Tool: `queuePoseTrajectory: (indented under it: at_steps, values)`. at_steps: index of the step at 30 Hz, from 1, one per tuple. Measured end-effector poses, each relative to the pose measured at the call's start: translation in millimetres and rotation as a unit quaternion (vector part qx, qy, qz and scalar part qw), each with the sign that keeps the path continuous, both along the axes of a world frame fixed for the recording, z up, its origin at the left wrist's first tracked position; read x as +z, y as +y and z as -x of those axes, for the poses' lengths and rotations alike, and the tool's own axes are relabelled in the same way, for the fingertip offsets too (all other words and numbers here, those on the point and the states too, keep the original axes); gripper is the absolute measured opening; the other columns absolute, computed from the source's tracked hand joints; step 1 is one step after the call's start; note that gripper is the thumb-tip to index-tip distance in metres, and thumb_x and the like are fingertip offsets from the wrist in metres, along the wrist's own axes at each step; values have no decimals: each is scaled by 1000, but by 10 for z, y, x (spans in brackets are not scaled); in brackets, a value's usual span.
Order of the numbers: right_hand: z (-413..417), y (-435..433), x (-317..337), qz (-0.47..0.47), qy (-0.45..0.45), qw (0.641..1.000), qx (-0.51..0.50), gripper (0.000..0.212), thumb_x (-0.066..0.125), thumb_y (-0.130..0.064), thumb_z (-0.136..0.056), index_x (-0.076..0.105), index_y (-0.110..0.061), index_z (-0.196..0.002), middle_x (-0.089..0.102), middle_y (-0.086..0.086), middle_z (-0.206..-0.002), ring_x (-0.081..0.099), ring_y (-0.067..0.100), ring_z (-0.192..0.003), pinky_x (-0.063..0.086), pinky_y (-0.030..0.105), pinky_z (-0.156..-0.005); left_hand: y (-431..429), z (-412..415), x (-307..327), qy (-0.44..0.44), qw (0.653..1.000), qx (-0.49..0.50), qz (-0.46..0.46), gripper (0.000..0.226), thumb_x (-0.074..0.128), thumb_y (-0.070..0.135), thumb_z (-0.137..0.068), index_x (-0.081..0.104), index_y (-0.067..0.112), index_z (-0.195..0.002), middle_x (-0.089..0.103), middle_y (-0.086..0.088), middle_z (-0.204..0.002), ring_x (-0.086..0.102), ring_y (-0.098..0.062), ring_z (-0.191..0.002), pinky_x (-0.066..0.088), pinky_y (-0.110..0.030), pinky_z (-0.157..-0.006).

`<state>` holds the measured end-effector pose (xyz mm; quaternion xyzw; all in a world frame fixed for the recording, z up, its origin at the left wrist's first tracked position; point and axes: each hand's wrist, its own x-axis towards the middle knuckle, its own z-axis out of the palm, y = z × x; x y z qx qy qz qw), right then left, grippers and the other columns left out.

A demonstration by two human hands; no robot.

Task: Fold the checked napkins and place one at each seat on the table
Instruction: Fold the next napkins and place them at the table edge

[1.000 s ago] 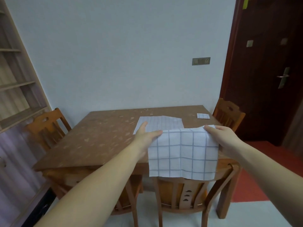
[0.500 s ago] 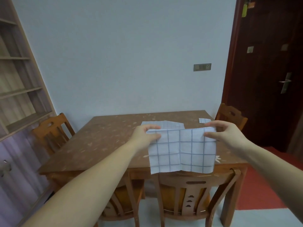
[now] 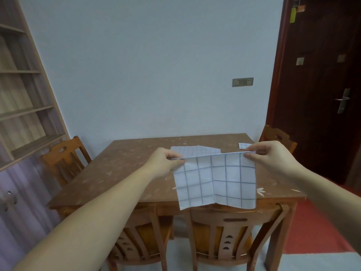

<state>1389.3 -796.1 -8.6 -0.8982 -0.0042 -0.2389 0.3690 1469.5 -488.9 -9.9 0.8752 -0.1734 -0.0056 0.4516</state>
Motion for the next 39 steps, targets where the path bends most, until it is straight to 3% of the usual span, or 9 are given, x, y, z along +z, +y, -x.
queuePoseTrajectory:
  at_steps: [4,6,10,15,22,30,33,36,39]
  values:
    - [20,79,83,74,11,997,18,18,69,-27,-89,76,-15,-101,71,-8,-90,65,3,-87,49,19,-73,36,-43,-178,-28,984,15,-175,12,68,43,-84,72,43,-73,66,10,-104,50,-18,-117,42,-38,-99]
    - [7,194,131,124,21,991,37,15,67,-26,-90,77,-16,-96,67,-14,-80,64,3,-81,50,22,-72,-71,50,-251,-20,981,-10,-192,7,69,47,-82,69,46,-89,55,7,-124,33,-17,-128,30,-40,-110]
    - [-57,482,188,210,38,973,93,11,65,-22,-89,75,-22,-86,57,-16,-68,55,2,-68,38,14,-60,-533,284,-233,-44,993,-97,-55,33,69,39,-86,67,27,-117,61,13,-120,53,-1,-111,39,-14,-88]
    - [-97,545,210,202,51,972,109,9,64,-28,-89,73,-28,-87,48,-6,-87,49,7,-79,42,27,-73,-737,316,-185,-105,985,-130,-33,29,55,30,-97,64,18,-73,51,11,-59,44,-4,-57,36,-23,-59]
    - [-60,351,293,38,60,991,112,15,62,-31,-93,74,-23,-89,73,11,-95,68,26,-88,54,42,-81,-521,325,-389,-189,974,-79,-92,45,45,42,-100,35,25,-59,39,5,-55,37,-10,-52,27,-29,-52]
    - [7,200,274,7,56,994,97,24,61,-30,-95,76,-24,-77,73,-12,-70,67,2,-67,50,26,-66,-180,283,-556,-188,971,-62,-135,51,46,46,-98,35,22,-54,36,6,-50,34,-11,-47,23,-26,-51]
    - [-10,244,289,28,23,996,78,20,61,-33,-94,73,-28,-78,71,-15,-66,65,1,-64,49,31,-64,-169,267,-474,-127,985,-85,-76,52,52,49,-95,40,21,-52,37,8,-50,35,-9,-48,27,-29,-53]
    - [-3,280,356,12,3,995,96,20,64,-36,-91,75,-27,-78,75,5,-75,70,24,-75,54,42,-73,-214,283,-316,-82,992,-91,-29,38,56,54,-90,61,28,-63,51,18,-54,47,0,-54,35,-24,-60]
    - [6,360,403,5,-6,990,141,20,65,-36,-89,75,-26,-74,70,22,-78,60,21,-66,47,34,-68,-367,343,-163,-53,993,-99,31,29,63,55,-85,71,28,-81,50,18,-52,48,-3,-57,39,-24,-66]
